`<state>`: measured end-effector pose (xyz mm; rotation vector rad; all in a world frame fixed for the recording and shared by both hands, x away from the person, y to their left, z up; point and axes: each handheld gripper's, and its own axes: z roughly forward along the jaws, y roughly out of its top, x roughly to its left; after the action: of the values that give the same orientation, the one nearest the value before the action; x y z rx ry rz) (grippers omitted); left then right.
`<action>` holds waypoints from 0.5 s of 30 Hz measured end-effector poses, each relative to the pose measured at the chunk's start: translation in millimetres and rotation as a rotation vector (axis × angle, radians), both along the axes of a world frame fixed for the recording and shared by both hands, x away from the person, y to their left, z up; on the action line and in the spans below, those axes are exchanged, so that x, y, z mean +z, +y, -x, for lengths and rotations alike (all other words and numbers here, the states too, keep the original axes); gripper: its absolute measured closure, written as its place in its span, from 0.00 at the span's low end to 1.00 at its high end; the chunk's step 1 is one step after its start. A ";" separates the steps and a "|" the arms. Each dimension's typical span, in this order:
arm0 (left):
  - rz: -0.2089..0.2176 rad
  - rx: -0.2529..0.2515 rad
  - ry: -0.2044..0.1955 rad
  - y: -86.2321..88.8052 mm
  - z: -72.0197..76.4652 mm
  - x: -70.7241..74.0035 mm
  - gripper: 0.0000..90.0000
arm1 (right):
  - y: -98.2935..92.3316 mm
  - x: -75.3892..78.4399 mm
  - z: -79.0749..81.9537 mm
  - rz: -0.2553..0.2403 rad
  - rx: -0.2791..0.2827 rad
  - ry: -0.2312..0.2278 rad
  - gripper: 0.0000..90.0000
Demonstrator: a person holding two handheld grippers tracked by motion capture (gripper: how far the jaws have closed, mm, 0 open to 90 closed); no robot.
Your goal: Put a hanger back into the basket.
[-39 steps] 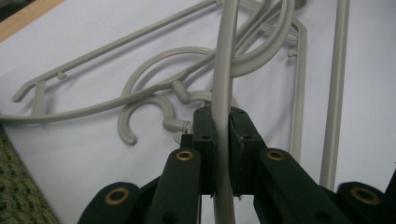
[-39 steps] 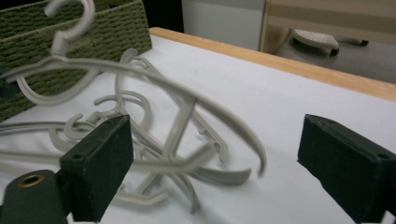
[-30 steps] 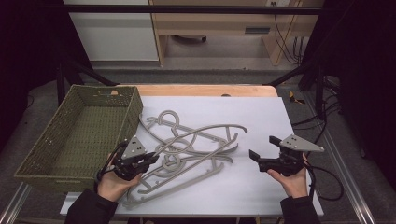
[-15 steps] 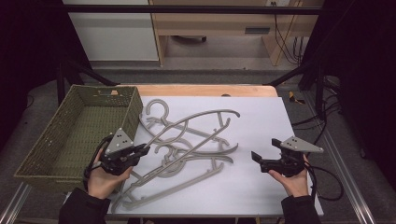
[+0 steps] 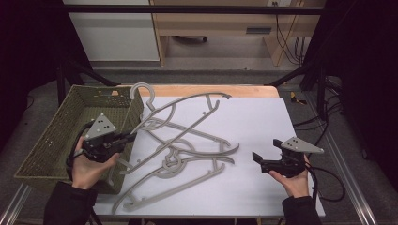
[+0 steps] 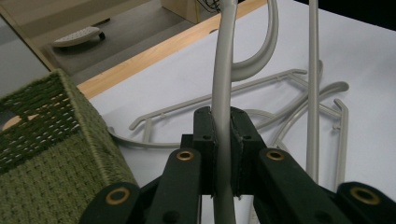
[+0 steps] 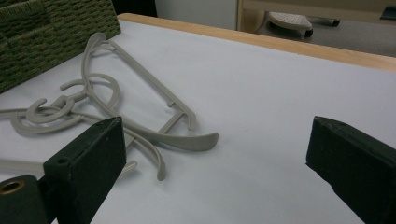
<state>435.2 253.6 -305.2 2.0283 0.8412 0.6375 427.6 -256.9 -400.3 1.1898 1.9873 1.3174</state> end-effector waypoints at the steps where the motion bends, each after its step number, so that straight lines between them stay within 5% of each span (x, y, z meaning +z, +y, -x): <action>1: 0.002 0.005 0.000 2.6 -1.6 1.9 0.92 | -0.1 0.0 0.1 0.000 0.000 0.000 0.06; 9: -0.001 0.053 -0.021 26.4 -12.9 17.9 0.92 | 0.3 -0.1 -0.2 0.000 0.000 -0.001 0.06; 15: -0.045 0.094 -0.039 48.4 -22.1 26.7 0.92 | 0.5 0.0 -0.4 0.001 0.001 -0.003 0.05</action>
<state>457.3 301.9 -278.5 2.0186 0.9107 0.7526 428.0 -256.5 -400.3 1.1857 1.9862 1.3185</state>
